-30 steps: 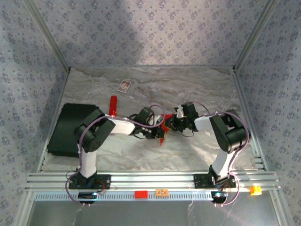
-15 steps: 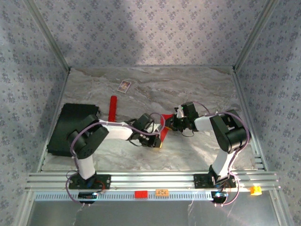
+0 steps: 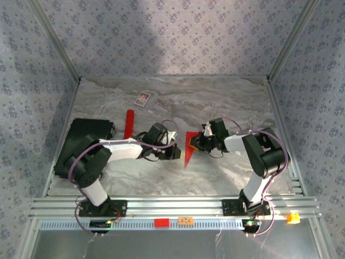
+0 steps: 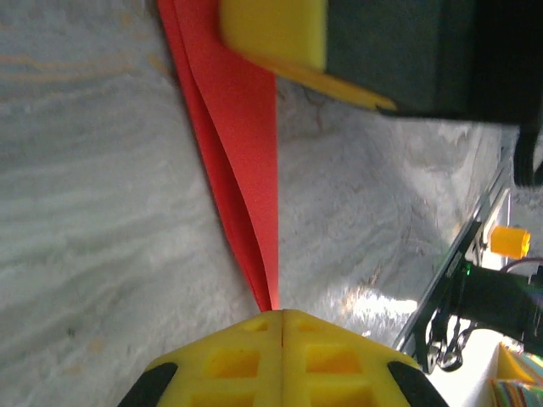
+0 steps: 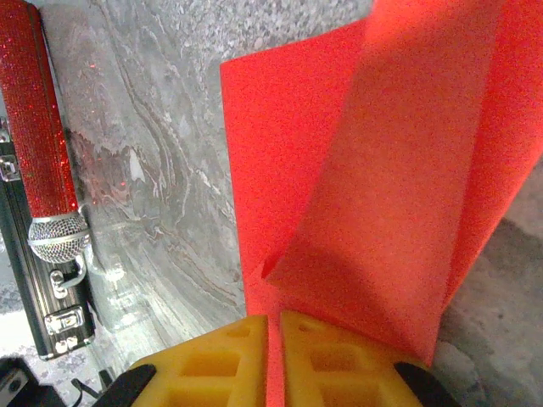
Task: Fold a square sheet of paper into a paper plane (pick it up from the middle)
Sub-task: Fifth fold the wing at the center of the table.
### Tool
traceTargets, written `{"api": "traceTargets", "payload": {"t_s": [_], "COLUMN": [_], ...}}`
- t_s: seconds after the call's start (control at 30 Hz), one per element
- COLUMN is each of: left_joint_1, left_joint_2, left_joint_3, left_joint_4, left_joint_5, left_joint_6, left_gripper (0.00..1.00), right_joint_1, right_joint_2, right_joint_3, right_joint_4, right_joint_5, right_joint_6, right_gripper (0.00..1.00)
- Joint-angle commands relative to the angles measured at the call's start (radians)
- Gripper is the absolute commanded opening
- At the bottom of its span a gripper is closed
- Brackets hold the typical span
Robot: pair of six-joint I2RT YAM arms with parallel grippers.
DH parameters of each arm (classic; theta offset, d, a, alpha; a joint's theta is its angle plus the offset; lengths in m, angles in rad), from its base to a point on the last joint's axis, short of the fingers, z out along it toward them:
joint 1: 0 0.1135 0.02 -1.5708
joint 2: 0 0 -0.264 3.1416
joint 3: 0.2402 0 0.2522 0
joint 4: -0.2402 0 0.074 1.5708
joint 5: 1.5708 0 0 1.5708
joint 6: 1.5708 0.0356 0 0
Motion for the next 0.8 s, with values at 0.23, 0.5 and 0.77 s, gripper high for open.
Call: {"api": "traceTargets", "payload": {"t_s": [0.23, 0.5, 0.77], "left_joint_1": [-0.008, -0.02, -0.038], "left_joint_2": [0.147, 0.213, 0.27], "left_joint_3": [0.131, 0.183, 0.23], "left_joint_4": [0.115, 0.133, -0.066], "left_joint_5": [0.072, 0.066, -0.018], "left_joint_6": [-0.06, -0.067, 0.001], "left_gripper": [0.05, 0.05, 0.02], "right_joint_1": [0.025, 0.026, 0.025], "right_joint_2": [0.001, -0.006, -0.016], "right_joint_3": [-0.054, -0.053, -0.054], "right_joint_4": [-0.036, -0.039, -0.04], "right_joint_5": [0.07, 0.071, 0.066], "right_joint_6": [0.088, 0.092, 0.093], "right_gripper": [0.15, 0.15, 0.16]}}
